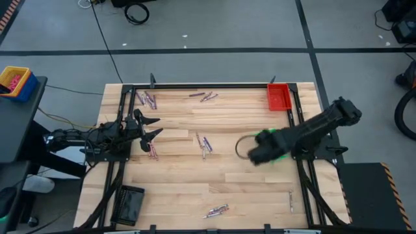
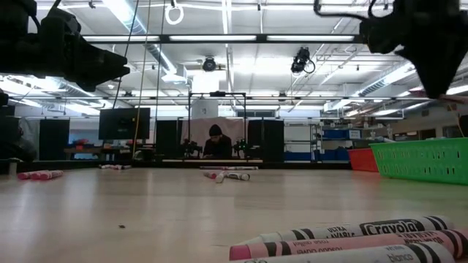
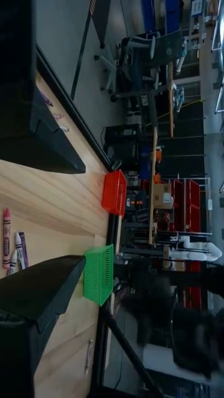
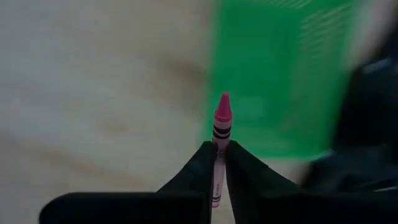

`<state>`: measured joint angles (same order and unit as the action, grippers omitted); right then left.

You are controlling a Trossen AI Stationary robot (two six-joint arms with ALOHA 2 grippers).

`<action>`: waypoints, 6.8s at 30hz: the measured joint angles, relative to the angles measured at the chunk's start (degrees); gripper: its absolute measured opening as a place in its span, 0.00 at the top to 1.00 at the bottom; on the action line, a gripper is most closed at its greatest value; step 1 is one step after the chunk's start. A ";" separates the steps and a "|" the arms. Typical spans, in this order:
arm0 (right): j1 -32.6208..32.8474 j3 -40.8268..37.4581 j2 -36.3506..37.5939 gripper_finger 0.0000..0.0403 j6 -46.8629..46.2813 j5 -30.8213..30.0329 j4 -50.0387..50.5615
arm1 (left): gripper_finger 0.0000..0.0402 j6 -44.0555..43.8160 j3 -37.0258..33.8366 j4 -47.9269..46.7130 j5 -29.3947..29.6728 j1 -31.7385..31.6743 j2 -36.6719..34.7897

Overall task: Sort crayons
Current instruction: Put the pink crayon into the green bin

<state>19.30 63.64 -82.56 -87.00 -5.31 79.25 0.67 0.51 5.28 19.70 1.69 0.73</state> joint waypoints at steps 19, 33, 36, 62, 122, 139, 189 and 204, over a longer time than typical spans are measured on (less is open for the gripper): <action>-17.96 -20.32 1.13 0.85 15.67 0.30 -17.77 | 0.40 0.00 -0.01 0.00 0.00 -0.01 0.00; -8.34 -5.49 1.23 0.70 22.76 -13.17 -25.46 | 0.40 0.01 0.01 0.00 0.00 -0.01 0.00; -2.61 -4.31 1.20 0.70 29.96 -16.33 -39.62 | 0.40 0.00 0.01 0.00 0.00 -0.02 0.00; 26.55 7.63 -32.07 0.70 52.84 -22.72 -71.48 | 0.40 0.01 0.01 0.00 0.00 -0.02 0.00; 28.84 7.49 -28.92 0.91 30.59 5.10 -33.15 | 0.40 0.01 0.01 0.00 0.00 0.00 0.00; 27.18 7.35 -29.76 0.81 28.63 2.81 -34.48 | 0.40 0.00 0.01 0.02 0.02 -0.02 0.02; -1.59 -22.91 3.39 0.92 4.50 0.47 -17.12 | 0.40 0.00 0.01 -0.35 0.00 -0.02 0.02; -5.27 -22.30 4.15 0.72 5.94 -1.12 -17.61 | 0.40 0.00 0.01 -0.37 0.02 -0.02 0.02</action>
<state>14.03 41.33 -78.41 -81.07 -6.43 61.64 0.67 0.51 4.91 19.72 1.67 0.75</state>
